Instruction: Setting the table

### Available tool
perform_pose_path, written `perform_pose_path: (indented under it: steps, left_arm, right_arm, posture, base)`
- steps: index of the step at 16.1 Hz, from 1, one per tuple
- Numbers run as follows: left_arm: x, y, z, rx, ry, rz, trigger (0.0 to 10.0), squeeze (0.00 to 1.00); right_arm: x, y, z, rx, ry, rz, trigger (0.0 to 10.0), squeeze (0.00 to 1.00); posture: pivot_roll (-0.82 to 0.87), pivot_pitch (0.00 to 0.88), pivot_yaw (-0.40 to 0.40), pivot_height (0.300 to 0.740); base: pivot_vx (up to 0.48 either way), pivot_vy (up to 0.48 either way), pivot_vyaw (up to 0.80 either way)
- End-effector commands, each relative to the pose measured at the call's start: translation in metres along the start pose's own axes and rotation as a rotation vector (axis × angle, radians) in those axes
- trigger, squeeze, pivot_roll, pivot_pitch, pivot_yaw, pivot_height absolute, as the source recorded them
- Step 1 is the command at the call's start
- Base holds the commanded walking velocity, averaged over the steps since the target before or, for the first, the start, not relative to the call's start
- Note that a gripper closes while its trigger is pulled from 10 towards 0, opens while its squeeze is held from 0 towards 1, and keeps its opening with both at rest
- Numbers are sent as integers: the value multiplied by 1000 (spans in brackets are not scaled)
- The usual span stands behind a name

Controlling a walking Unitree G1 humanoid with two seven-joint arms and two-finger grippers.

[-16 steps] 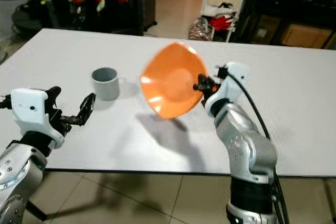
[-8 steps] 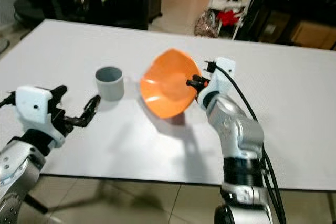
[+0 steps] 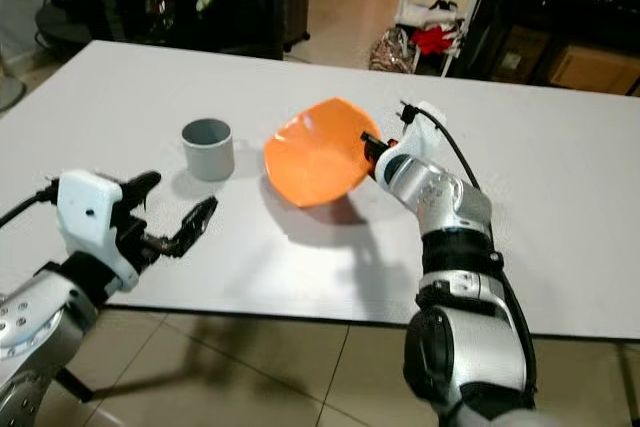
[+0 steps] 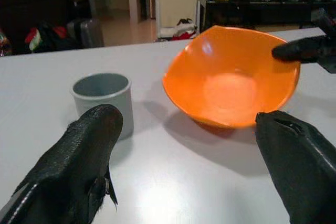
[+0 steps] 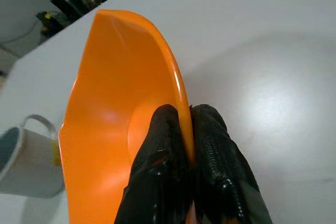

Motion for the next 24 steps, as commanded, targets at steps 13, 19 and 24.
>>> perform_pose_path:
  steps: [13, 19, 24]
  left_arm:
    - [-21, 5, -21, 35, -106, -8, 10000, 0]
    - [-24, 7, -26, 52, -130, -13, 10000, 0]
    - [-24, 9, -27, 59, -133, -11, 10000, 0]
  right_arm:
    - [24, -5, 26, -106, 100, 367, 10000, 0]
    - [11, -12, 28, -119, 6, 389, 10000, 0]
    - [12, -24, 30, -85, 3, 411, 10000, 0]
  posture:
    - [167, 68, -71, 740]
    - [179, 101, -53, 740]
    - [187, 108, -57, 740]
  base:
    - [0, 0, 0]
    - [0, 0, 0]
    - [0, 0, 0]
Point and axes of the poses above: a point about 5 cm out from each wrist's last joint towards the gripper, its own z axis pointing out of the wrist towards the gripper, its own y axis along the axis of the wrist's last joint, x = y × z, the point moved 2 cm from there along z, pointing out of the wrist towards the gripper, and after that the axes turned 10 degrees about z, right-handed, at the moved point
